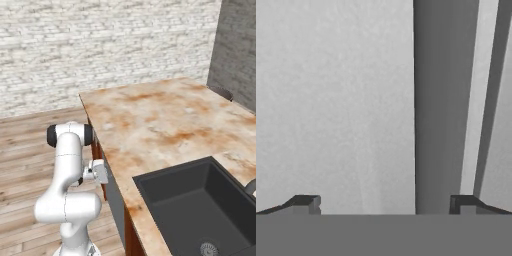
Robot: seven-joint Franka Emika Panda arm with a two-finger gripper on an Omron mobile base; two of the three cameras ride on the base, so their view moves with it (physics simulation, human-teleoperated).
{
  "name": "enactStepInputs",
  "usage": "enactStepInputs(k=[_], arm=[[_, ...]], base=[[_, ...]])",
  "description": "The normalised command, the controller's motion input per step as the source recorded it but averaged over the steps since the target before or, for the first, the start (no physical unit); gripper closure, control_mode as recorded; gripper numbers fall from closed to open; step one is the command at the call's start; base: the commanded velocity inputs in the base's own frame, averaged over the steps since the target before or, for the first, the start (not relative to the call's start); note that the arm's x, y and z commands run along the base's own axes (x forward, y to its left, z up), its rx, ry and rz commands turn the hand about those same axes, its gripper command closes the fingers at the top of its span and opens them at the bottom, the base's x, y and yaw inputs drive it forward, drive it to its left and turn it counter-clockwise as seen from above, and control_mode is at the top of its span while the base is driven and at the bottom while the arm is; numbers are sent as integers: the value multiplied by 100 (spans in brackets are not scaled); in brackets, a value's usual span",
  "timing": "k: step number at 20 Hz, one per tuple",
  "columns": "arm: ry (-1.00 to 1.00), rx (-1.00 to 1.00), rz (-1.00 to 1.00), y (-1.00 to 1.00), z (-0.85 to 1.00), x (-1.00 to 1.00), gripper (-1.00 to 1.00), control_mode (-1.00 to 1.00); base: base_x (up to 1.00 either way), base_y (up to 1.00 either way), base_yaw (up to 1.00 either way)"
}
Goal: Open the dishwasher door and pull out the top rack.
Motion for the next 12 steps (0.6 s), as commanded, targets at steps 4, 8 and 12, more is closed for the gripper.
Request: enactStepInputs(k=[4, 8, 12], arm=[[-3, 0, 1, -32, 2, 5, -100, -100], [-2, 0, 1, -22, 0, 1, -100, -100], [-4, 0, 0, -20, 0, 5, -100, -100]], base=[[0, 0, 0], [0, 0, 0], [0, 0, 0]])
